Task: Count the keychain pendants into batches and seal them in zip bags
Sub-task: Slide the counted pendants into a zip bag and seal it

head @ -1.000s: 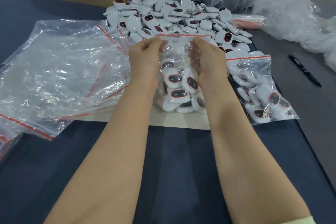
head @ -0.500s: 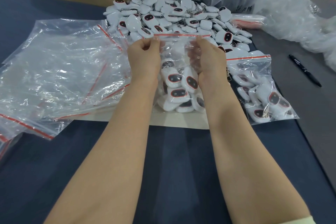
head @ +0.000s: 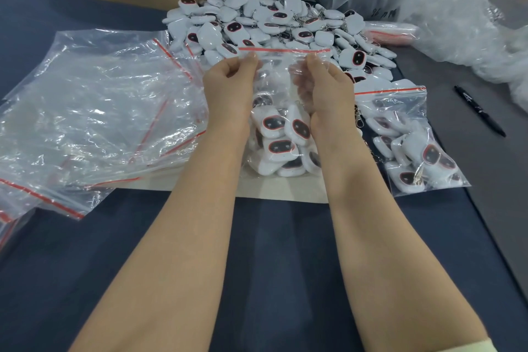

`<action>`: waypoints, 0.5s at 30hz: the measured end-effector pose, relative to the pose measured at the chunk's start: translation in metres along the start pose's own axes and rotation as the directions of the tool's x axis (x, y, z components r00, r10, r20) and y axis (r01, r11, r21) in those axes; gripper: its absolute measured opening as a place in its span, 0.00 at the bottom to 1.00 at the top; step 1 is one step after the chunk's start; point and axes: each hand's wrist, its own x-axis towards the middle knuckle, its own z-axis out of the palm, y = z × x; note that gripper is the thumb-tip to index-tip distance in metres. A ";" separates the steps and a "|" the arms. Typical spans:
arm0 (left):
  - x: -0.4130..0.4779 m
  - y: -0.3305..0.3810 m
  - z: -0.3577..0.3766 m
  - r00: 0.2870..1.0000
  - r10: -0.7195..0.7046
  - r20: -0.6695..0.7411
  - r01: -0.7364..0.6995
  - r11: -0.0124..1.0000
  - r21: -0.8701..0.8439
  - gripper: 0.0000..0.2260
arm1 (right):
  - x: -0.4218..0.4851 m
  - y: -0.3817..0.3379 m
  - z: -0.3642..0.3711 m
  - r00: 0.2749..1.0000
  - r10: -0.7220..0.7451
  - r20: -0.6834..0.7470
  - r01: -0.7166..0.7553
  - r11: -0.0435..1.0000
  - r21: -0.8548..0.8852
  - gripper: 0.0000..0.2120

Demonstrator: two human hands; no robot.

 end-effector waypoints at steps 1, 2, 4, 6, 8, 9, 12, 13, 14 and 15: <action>-0.001 0.000 0.000 1.000 0.000 0.018 0.000 1.000 0.016 0.06 | 0.000 0.000 0.000 1.000 0.007 0.000 -0.007 1.000 -0.005 0.11; -0.001 0.001 0.000 1.000 0.001 0.028 -0.002 1.000 0.028 0.06 | 0.000 0.000 0.000 1.000 0.014 -0.003 -0.014 1.000 -0.008 0.11; 0.000 0.002 0.000 1.000 -0.001 0.028 0.000 1.000 0.027 0.07 | 0.000 -0.001 0.001 1.000 0.026 0.001 -0.026 1.000 0.002 0.10; 0.000 0.002 0.000 1.000 -0.003 0.024 0.003 1.000 0.017 0.05 | 0.001 -0.001 0.001 0.999 0.038 0.028 -0.038 0.999 0.014 0.08; 0.001 0.002 -0.001 1.000 0.010 0.018 -0.011 1.000 0.022 0.05 | 0.002 -0.001 0.001 0.997 0.050 0.058 -0.049 0.999 -0.017 0.07; 0.001 0.002 -0.001 1.000 0.018 0.015 -0.018 1.000 0.024 0.05 | 0.003 0.000 0.000 0.996 0.057 0.070 -0.054 0.997 -0.049 0.07; 0.001 0.001 -0.001 0.999 0.033 0.020 -0.034 0.999 0.027 0.04 | 0.004 0.001 0.000 0.993 0.072 0.091 -0.061 0.991 -0.117 0.07; 0.001 0.001 -0.001 0.999 0.036 0.021 -0.036 0.999 0.031 0.05 | 0.004 0.001 0.000 0.993 0.072 0.093 -0.061 0.992 -0.110 0.07; 0.001 0.001 -0.001 0.999 0.038 0.020 -0.038 0.999 0.031 0.05 | 0.004 0.001 -0.001 0.993 0.069 0.096 -0.060 0.994 -0.096 0.07; 0.001 0.001 0.000 0.999 0.039 0.017 -0.039 0.999 0.028 0.05 | 0.004 0.001 -0.001 0.993 0.064 0.100 -0.056 0.995 -0.081 0.07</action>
